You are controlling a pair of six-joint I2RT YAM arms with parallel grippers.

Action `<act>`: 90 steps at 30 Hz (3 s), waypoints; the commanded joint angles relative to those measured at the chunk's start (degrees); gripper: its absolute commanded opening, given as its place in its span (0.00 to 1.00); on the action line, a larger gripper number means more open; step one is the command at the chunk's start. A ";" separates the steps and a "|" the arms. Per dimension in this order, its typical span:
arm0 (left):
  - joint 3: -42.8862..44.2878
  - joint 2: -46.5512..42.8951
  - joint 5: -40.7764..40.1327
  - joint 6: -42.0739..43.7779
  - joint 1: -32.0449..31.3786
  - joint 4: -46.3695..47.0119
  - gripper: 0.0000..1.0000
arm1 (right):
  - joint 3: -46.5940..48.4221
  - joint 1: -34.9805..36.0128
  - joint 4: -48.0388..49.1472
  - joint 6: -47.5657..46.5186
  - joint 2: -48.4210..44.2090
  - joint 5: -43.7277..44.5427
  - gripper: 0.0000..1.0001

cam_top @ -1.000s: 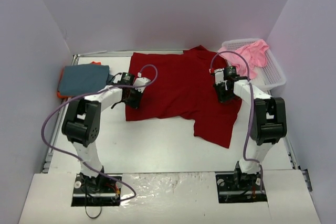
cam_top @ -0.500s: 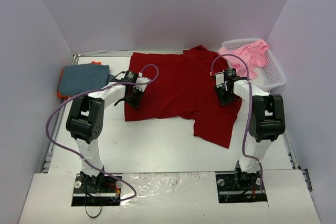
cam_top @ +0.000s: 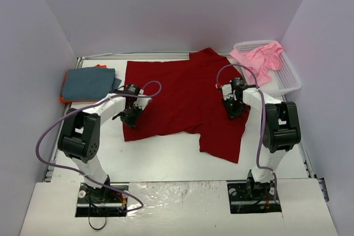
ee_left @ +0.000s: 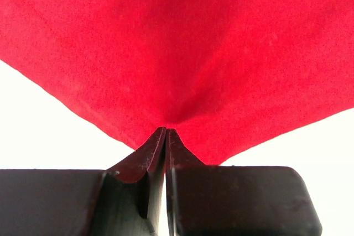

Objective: Fold and stack the t-shirts
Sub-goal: Flatten out the tshirt

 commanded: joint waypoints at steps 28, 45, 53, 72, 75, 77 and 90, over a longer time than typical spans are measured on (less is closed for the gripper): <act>-0.26 -0.28 -11.51 6.06 -3.33 -5.90 0.02 | -4.61 4.55 -9.28 -4.55 0.65 8.10 0.00; 1.41 -3.87 -14.25 6.67 -3.95 -4.59 0.02 | 1.97 5.34 -14.11 -6.40 -0.75 5.21 0.06; 8.70 -12.93 -16.01 11.50 -4.83 -5.72 0.46 | 11.99 5.07 -20.80 -9.48 -8.75 -5.96 0.43; 11.86 2.00 -12.93 6.76 -8.96 5.26 0.02 | 13.05 -2.04 -13.85 -6.93 2.49 1.07 0.00; 16.95 8.23 -14.06 5.53 -8.87 4.12 0.02 | 14.11 -2.04 -13.68 -7.19 6.17 1.95 0.00; 18.18 10.26 -14.68 5.27 -8.78 3.94 0.02 | 15.16 -2.22 -13.68 -7.28 7.85 2.21 0.00; 23.03 20.55 -21.10 2.02 -5.80 -2.82 0.02 | 25.34 -1.52 -15.08 -6.84 20.24 3.36 0.00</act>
